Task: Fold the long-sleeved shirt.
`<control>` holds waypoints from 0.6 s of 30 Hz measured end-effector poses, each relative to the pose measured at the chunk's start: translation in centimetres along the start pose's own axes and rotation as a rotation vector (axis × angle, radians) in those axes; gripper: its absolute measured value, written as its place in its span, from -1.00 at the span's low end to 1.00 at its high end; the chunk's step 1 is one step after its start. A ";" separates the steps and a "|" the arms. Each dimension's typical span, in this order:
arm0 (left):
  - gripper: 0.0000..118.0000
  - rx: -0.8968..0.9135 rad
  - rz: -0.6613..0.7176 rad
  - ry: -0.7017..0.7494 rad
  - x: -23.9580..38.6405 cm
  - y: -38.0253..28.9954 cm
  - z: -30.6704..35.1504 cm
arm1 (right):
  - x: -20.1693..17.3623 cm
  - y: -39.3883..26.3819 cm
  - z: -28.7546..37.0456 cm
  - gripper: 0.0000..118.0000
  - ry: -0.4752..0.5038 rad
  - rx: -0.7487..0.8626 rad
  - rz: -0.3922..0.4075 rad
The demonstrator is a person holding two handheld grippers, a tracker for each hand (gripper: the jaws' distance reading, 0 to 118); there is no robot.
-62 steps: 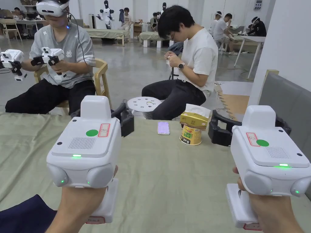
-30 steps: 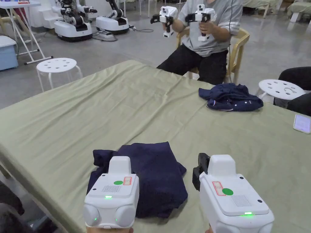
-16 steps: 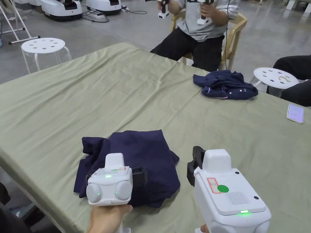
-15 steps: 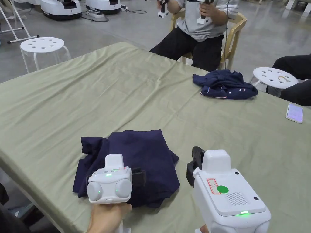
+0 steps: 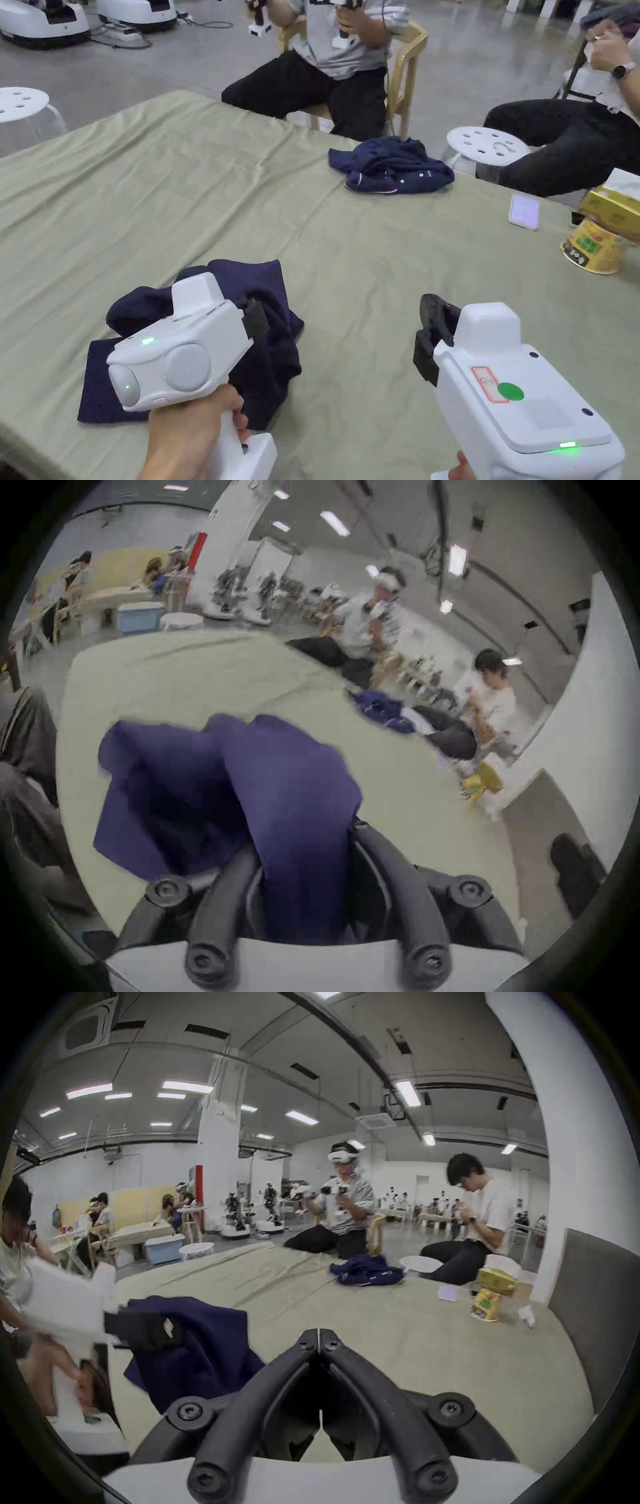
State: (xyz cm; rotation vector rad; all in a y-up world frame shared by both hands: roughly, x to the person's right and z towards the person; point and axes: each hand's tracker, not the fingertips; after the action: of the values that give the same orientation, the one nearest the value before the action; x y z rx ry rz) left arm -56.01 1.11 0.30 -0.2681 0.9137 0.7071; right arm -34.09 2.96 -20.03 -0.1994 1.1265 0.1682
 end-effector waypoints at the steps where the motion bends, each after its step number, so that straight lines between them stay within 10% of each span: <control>1: -0.58 0.010 -0.034 -0.044 1.8 0.2 0.3 | 1.2 0.2 0.9 -1.00 -0.032 0.007 -0.009; 10: -0.58 -0.017 -0.247 -0.394 21.2 -5.6 2.8 | 13.9 0.3 11.2 -1.00 -0.328 0.092 -0.136; 18: -0.57 -0.400 -0.454 -0.433 31.0 -25.7 -2.5 | 19.9 -3.7 18.4 -1.00 -0.518 0.035 -0.197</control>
State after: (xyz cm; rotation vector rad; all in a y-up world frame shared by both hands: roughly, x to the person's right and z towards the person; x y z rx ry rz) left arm -27.98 -5.54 -27.88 -0.6280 0.2728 0.4888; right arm -8.74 4.45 -30.14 -0.2189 0.5899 0.0199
